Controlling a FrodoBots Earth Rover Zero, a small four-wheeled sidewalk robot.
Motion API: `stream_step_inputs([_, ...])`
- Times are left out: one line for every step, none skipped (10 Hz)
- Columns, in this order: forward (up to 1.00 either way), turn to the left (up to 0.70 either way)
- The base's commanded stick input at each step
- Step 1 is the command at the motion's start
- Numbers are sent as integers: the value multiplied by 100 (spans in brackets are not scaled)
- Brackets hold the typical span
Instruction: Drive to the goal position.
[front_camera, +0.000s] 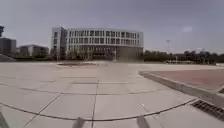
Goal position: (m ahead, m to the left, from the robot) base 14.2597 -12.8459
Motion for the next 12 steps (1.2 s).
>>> stream_step_inputs([70, 0])
stream_step_inputs([70, 0])
stream_step_inputs([70, 0])
stream_step_inputs([70, 0])
stream_step_inputs([70, 0])
stream_step_inputs([70, 0])
stream_step_inputs([70, 0])
stream_step_inputs([70, 0])
stream_step_inputs([70, 0])
stream_step_inputs([70, 0])
stream_step_inputs([70, 0])
stream_step_inputs([70, 0])
